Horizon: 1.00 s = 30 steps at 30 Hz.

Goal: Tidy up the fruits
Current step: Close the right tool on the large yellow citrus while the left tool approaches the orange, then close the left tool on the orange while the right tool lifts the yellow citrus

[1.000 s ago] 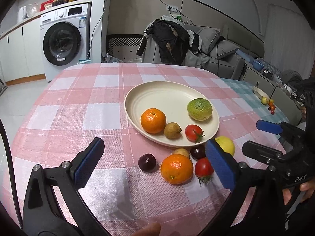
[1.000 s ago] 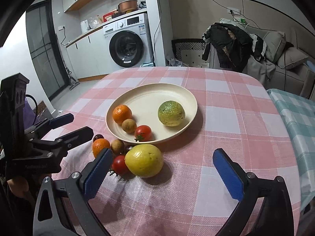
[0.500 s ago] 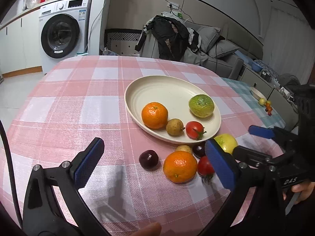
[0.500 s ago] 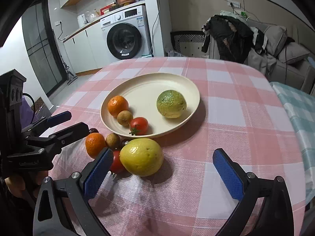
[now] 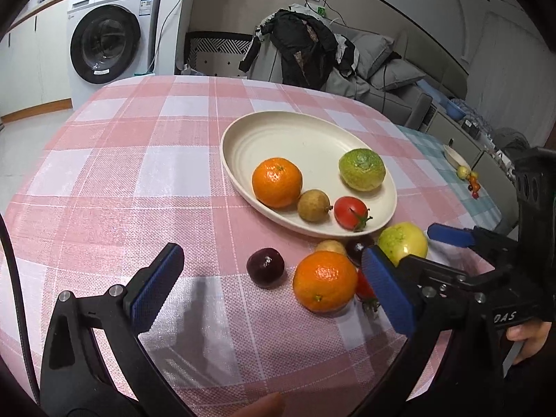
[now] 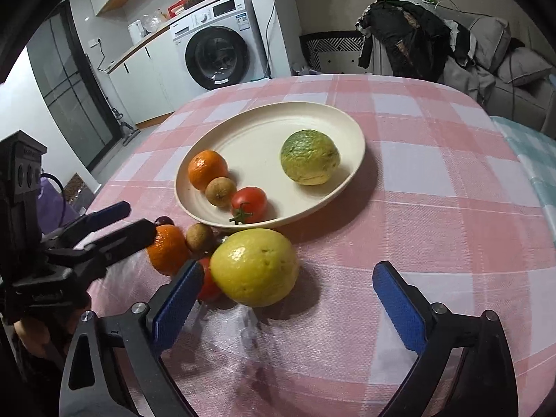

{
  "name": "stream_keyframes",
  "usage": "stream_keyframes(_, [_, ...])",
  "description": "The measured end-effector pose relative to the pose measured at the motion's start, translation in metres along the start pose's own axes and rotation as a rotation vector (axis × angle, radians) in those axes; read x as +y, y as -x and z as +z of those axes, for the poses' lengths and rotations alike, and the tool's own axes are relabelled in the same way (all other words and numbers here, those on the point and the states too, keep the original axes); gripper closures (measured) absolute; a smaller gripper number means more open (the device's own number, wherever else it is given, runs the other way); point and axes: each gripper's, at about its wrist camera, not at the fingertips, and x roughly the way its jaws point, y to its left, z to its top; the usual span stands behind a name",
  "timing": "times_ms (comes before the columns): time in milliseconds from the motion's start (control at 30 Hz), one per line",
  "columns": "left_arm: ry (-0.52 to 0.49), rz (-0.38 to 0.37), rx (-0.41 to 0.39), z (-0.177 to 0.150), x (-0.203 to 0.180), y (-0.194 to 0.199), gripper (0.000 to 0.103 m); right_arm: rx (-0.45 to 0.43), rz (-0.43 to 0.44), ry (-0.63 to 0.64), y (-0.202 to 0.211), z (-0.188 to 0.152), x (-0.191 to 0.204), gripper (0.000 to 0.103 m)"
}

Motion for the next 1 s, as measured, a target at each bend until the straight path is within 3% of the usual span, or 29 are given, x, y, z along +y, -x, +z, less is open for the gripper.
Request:
stream_keyframes(400, [0.004,0.005,0.021,-0.001,0.000,-0.004,0.001,0.023,-0.009,-0.022,-0.012,0.002,-0.004,0.009])
stream_keyframes(800, [0.021,-0.004,0.037,-0.001,0.003,-0.006,0.001,0.017,0.034,-0.039,-0.007,-0.002,-0.002,0.029])
stream_keyframes(933, [0.024,-0.007,0.030,-0.001,0.003,-0.005,0.001,0.013,0.076,-0.031,-0.004,-0.003,0.001,0.049])
stream_keyframes(1000, [0.026,-0.010,0.029,-0.001,0.004,-0.003,0.001,0.006,0.066,-0.012,-0.002,-0.004,0.006,0.051])
